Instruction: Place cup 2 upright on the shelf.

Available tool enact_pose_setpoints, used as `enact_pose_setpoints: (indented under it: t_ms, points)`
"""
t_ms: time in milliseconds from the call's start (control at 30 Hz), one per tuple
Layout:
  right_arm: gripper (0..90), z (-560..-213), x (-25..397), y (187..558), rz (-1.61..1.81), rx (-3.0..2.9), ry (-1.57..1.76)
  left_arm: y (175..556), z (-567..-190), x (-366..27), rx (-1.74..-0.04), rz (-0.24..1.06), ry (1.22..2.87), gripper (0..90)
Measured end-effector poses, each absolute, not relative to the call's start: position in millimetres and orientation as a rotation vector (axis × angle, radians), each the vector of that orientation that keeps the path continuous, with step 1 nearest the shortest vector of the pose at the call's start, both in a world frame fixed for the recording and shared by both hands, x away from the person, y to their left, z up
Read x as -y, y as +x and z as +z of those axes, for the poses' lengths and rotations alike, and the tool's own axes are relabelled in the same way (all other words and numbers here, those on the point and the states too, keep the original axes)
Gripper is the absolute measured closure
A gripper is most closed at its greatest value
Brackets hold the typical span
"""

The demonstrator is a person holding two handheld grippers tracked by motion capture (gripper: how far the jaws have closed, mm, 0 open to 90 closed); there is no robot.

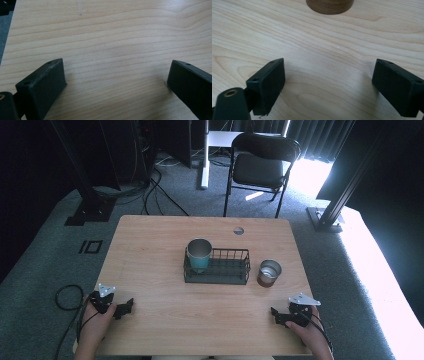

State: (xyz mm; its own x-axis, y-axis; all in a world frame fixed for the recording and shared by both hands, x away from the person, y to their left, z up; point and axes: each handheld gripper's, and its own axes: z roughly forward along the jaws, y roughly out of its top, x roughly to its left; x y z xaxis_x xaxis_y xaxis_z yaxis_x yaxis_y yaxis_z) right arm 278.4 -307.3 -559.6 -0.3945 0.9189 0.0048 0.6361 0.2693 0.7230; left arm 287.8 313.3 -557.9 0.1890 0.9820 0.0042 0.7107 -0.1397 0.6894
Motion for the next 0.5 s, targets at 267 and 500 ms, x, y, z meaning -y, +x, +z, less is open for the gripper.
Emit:
enact_pose_setpoints:
  t_ms: [267, 500]
  points:
    - [10.9, -559.6, 307.3, 278.3, 0.912, -2.129, 1.404, 287.7, -557.9, -313.3, -1.580, 0.636, 1.917, 2.4]
    - [10.9, -559.7, 307.6, 278.5, 0.909, -2.113, 1.419, 287.7, -557.9, -313.3, -1.580, 0.636, 1.917, 2.4]
